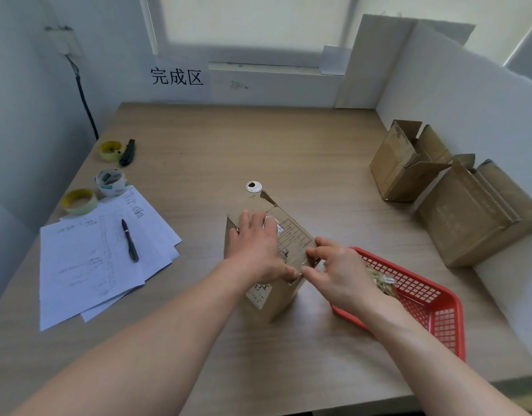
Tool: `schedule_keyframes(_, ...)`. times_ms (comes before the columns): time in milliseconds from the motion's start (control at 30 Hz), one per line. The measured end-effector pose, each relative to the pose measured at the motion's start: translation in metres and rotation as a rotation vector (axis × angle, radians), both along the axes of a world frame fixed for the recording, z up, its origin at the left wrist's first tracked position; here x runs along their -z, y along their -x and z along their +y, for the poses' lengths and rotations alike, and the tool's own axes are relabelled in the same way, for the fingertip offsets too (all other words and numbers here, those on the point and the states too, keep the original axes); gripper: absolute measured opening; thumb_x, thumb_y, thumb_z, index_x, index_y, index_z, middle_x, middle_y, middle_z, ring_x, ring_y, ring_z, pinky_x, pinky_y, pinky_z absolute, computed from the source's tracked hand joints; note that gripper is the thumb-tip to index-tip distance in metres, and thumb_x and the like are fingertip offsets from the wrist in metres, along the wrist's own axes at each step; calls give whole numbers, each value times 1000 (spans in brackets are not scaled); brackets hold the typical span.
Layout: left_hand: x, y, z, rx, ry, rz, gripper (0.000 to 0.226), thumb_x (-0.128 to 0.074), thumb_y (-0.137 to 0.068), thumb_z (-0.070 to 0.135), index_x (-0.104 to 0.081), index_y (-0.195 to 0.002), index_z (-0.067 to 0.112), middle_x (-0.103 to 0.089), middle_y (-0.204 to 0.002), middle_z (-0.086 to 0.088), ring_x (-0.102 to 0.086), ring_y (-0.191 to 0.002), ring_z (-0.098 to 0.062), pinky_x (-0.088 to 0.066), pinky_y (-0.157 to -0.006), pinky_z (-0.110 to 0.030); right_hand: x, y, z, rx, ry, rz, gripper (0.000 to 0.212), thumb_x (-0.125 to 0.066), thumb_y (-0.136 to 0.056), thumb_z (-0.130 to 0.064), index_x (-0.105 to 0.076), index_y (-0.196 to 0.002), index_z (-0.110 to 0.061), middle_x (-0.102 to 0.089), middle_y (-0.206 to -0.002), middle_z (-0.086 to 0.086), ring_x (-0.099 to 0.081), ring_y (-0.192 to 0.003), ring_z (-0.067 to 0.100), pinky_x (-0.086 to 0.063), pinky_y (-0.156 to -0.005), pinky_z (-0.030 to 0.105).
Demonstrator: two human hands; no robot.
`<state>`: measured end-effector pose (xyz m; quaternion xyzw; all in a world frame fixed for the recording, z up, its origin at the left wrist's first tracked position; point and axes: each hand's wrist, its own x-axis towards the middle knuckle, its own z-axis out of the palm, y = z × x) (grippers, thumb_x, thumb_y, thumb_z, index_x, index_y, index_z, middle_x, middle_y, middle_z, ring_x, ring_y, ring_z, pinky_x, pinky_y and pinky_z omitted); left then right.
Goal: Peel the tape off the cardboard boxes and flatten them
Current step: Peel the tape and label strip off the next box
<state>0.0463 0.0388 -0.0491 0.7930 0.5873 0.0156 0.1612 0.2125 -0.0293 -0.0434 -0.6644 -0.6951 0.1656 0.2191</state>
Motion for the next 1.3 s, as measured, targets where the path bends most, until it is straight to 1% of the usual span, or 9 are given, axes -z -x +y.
schedule_keyframes(100, -1, 7, 4, -6, 22, -115, 80, -81, -57, 66, -45, -116, 26, -33, -138, 4, -18, -140, -21, -32, -109, -44, -4, -1, 1, -15, 37, 10, 28, -76, -76, -39, -77, -93, -18, -63, -97, -6, -62, -87, 14, -51, -77, 35)
schedule_keyframes(233, -2, 18, 11, 13, 48, -213, 59, -84, -65, 50, -51, -109, 30, -36, -137, 7, -23, -135, -14, -33, -109, -38, -3, 8, 9, 37, 89, -70, 41, -72, -65, -61, -66, -74, -22, -56, -83, -8, -57, -77, 11, -46, -66, 32)
schedule_keyframes(333, -3, 20, 12, 16, 57, -225, 60, -84, -66, 49, -53, -114, 30, -34, -140, 6, -20, -138, -13, -31, -110, -38, -1, 15, 14, 91, 91, -146, 37, -75, -65, -56, -57, -76, -24, -54, -82, -9, -54, -78, 16, -38, -63, 31)
schedule_keyframes(500, -1, 23, 10, 9, 65, -225, 59, -84, -65, 50, -52, -112, 32, -34, -139, 7, -20, -137, -12, -32, -108, -35, -1, 16, 20, 77, 114, -196, 25, -70, -70, -39, -58, -87, -25, -53, -82, -7, -55, -83, 21, -38, -65, 30)
schedule_keyframes(600, -3, 22, 7, -6, 51, -208, 57, -84, -65, 50, -50, -107, 33, -35, -135, 8, -21, -135, -12, -33, -105, -34, -2, 19, 20, 46, 116, -239, 27, -67, -71, -40, -49, -88, -28, -48, -84, -7, -46, -79, 20, -35, -65, 30)
schedule_keyframes(733, -7, 12, 4, -47, 24, -139, 55, -83, -63, 50, -44, -99, 32, -37, -127, 7, -26, -130, -15, -36, -100, -35, -4, 14, 17, 38, 130, -220, 31, -69, -71, -44, -53, -91, -26, -51, -87, -8, -47, -81, 17, -35, -65, 30)
schedule_keyframes(933, -6, -3, 1, -29, -43, -63, 60, -78, -68, 44, -47, -115, 24, -39, -127, 3, -30, -129, -21, -40, -101, -39, -9, 13, 17, 71, 203, -213, 33, -71, -69, -42, -52, -91, -27, -51, -84, -9, -49, -79, 17, -36, -60, 30)
schedule_keyframes(1067, -8, 3, 4, -16, -22, -65, 66, -79, -65, 50, -48, -116, 21, -40, -128, 2, -31, -129, -20, -41, -101, -39, -15, 25, 27, 40, 254, -322, 33, -68, -72, -42, -48, -89, -23, -51, -82, -3, -49, -77, 24, -35, -59, 30)
schedule_keyframes(1300, -8, 8, 9, -4, 11, -96, 68, -82, -63, 54, -50, -112, 20, -40, -129, 2, -31, -129, -19, -40, -102, -38, -21, 40, 35, -60, 217, -543, 30, -65, -83, -40, -44, -79, -21, -37, -66, -4, -47, -71, 25, -31, -52, 29)
